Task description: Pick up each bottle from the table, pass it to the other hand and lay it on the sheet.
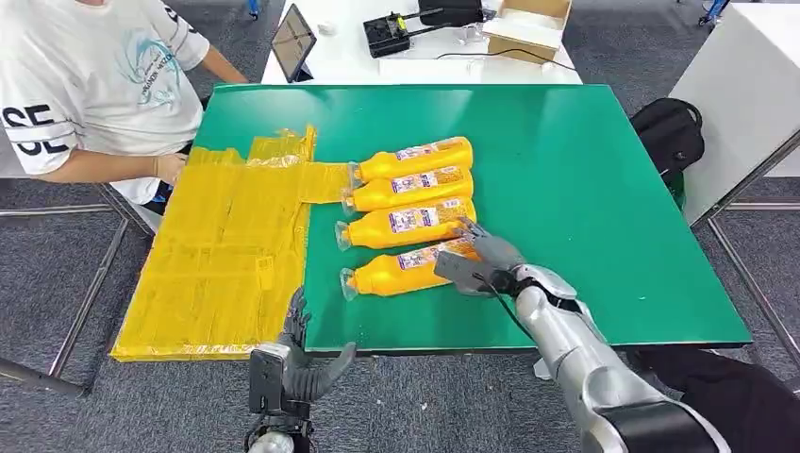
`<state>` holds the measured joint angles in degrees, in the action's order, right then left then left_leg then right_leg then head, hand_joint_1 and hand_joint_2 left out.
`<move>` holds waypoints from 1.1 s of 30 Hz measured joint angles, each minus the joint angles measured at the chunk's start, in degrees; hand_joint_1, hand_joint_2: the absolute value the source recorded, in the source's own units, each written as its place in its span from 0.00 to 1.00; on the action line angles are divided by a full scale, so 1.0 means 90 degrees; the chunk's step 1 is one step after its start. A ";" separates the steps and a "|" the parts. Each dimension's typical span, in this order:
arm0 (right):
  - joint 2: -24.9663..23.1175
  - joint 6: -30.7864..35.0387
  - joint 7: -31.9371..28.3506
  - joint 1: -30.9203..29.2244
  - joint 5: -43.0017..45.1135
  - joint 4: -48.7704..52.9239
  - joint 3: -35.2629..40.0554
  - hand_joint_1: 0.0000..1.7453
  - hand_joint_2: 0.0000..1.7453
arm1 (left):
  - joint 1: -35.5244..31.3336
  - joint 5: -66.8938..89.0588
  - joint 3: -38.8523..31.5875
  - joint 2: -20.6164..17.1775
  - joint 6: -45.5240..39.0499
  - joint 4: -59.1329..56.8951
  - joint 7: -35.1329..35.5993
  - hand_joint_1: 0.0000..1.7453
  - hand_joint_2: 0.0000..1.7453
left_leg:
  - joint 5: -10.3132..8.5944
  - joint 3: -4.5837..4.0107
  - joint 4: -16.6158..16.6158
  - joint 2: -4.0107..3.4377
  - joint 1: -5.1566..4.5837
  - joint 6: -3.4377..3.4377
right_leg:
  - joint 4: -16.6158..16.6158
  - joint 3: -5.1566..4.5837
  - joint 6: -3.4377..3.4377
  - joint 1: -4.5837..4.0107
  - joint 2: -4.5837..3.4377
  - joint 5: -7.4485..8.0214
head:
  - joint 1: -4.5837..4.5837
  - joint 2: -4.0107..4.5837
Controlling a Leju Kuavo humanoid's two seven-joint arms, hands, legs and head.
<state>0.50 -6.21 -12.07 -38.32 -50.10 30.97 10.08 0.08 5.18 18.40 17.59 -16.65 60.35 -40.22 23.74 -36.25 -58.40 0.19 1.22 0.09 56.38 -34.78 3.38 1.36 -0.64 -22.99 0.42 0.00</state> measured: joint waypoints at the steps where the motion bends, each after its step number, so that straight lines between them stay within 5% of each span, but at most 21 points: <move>1: 0.0022 -0.0007 -0.0010 -0.0042 0.0041 -0.0024 0.0039 0.99 1.00 | -0.0009 -0.0027 0.0000 0.0000 0.0019 -0.0019 0.0000 0.00 1.00 | 0.0000 0.0001 0.0000 -0.0001 0.0000 0.0000 | 0.0000 0.0000 0.0000 0.0000 0.0000 0.0000 | 0.0000 0.0000; 24: 0.0158 0.0075 -0.0027 -0.0141 0.0318 -0.0233 0.0561 0.95 1.00 | -0.0146 -0.0143 0.0070 0.0002 0.0058 -0.0223 0.0000 0.00 1.00 | 0.0005 0.0035 0.0000 -0.0003 0.0001 0.0001 | -0.0004 0.0026 -0.0001 -0.0001 -0.0001 -0.0002 | 0.0000 0.0000; 27: 0.0141 0.0143 0.0024 -0.0122 0.0379 -0.0269 0.0634 0.74 1.00 | -0.0171 -0.0180 0.0109 0.0002 0.0058 -0.0260 0.0000 0.00 1.00 | 0.0009 0.0050 0.0000 -0.0003 0.0001 0.0002 | -0.0005 0.0038 -0.0002 -0.0001 -0.0003 -0.0004 | 0.0000 0.0000; 29: 0.0138 0.0189 0.0044 -0.0113 0.0403 -0.0284 0.0672 0.26 1.00 | -0.0181 -0.0180 0.0131 0.0002 0.0053 -0.0279 0.0000 0.00 1.00 | 0.0011 0.0062 0.0001 -0.0004 0.0001 0.0003 | -0.0006 0.0048 -0.0002 -0.0001 -0.0005 -0.0004 | 0.0000 0.0000; 33: 0.0138 0.0202 0.0044 -0.0107 0.0430 -0.0301 0.0753 0.13 1.00 | -0.0202 -0.0182 0.0165 0.0002 0.0051 -0.0315 0.0000 0.00 1.00 | 0.0014 0.0079 0.0001 -0.0005 0.0001 0.0007 | -0.0006 0.0064 -0.0003 -0.0001 -0.0011 -0.0005 | 0.0000 0.0000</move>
<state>1.75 -4.39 -11.67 -39.29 -46.23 28.26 16.85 -1.74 3.54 19.89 17.62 -16.20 57.51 -40.22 23.87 -35.54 -58.39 0.15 1.23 0.16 56.33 -34.21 3.35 1.35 -0.74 -23.04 0.42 0.00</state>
